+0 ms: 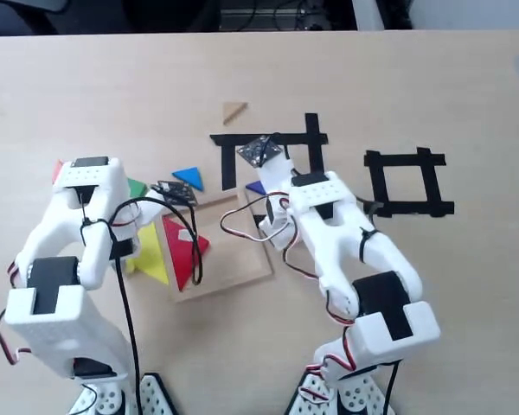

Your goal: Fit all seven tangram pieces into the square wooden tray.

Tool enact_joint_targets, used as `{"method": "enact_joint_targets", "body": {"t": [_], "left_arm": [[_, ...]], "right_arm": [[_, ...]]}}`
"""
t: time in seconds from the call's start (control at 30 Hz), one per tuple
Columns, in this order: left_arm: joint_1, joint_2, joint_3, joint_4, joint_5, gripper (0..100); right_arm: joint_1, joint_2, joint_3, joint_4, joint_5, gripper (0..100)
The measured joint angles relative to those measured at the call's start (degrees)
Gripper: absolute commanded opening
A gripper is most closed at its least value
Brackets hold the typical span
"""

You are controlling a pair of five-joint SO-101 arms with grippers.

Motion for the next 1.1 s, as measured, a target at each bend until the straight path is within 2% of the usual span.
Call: {"method": "enact_joint_targets", "body": {"t": [0.4, 0.5, 0.67, 0.73, 0.9, 1.1], "left_arm": [[2.5, -0.4, 0.0, -0.2, 0.3, 3], [-0.4, -3.3, 0.0, 0.2, -0.5, 3], [-7.5, -9.6, 0.0, -0.2, -7.7, 3], [-9.2, -10.2, 0.0, -2.7, -8.8, 5], [-10.9, -10.2, 4.2, -12.0, -8.8, 21], [-10.5, -10.2, 7.2, -15.5, -8.8, 18]], "right_arm": [[0.0, 0.0, 0.0, 0.0, 0.0, 1.1], [0.0, 0.0, 0.0, 0.0, 0.0, 1.1], [0.0, 0.0, 0.0, 0.0, 0.0, 1.1], [0.0, 0.0, 0.0, 0.0, 0.0, 1.1], [0.0, 0.0, 0.0, 0.0, 0.0, 1.1], [0.0, 0.0, 0.0, 0.0, 0.0, 1.1]]}}
